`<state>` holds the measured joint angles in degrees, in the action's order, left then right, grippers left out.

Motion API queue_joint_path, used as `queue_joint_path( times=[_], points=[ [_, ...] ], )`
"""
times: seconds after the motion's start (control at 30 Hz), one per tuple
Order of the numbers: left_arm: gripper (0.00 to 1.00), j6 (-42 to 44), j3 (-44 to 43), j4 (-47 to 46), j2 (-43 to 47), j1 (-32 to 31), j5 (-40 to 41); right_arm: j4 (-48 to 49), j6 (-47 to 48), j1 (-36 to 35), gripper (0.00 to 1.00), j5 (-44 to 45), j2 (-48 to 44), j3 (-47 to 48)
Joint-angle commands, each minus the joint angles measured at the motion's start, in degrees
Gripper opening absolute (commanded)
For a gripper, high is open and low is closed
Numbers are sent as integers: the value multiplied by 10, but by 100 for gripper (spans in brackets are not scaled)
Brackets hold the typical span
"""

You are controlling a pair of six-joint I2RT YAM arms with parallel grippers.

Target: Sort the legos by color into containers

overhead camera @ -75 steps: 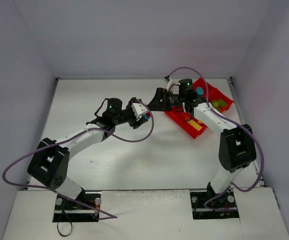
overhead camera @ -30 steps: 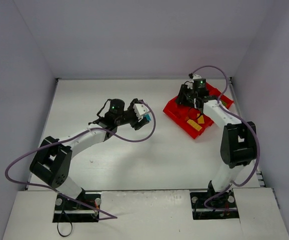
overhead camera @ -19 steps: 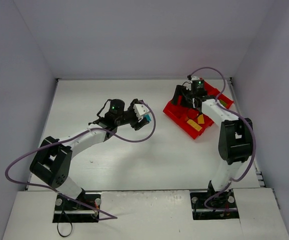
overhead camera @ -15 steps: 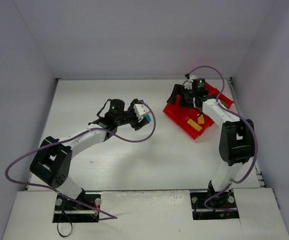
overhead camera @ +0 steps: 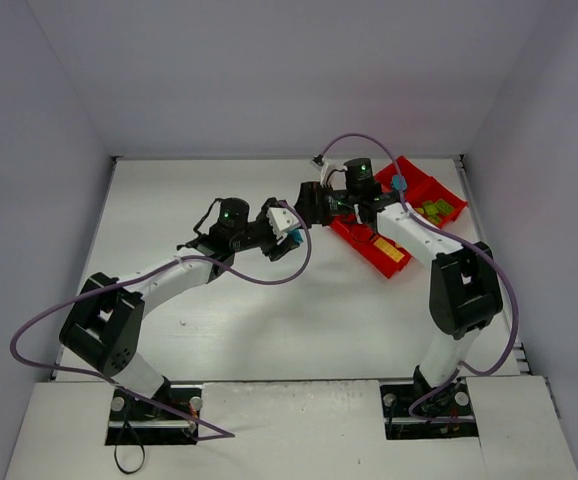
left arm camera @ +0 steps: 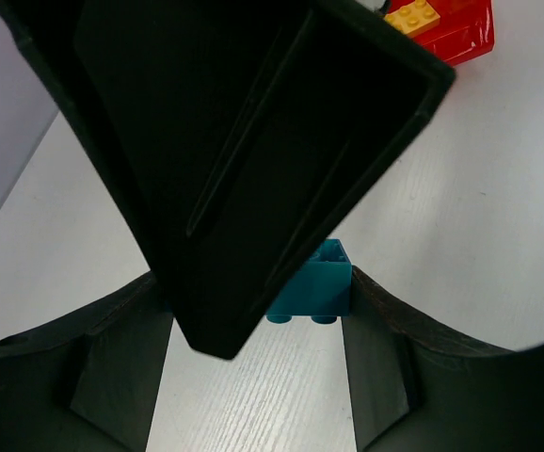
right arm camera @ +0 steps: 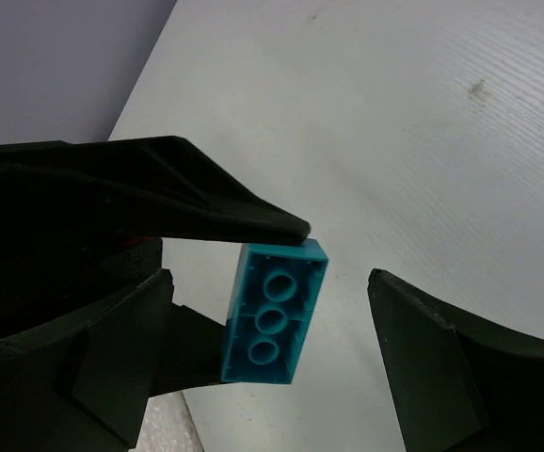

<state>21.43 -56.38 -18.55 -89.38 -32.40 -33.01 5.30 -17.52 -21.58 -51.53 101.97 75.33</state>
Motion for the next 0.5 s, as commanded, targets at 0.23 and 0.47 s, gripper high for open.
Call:
queue_joint_path(
  times=[0.23,0.47],
  points=[
    [19,-10,-26,-51,21,1,-10,58,-10,-16,69,-38,-31,-10],
    [19,-10,-24,-53,27,0,-3,52,-3,-19,18,-28,-23,-21]
  ],
)
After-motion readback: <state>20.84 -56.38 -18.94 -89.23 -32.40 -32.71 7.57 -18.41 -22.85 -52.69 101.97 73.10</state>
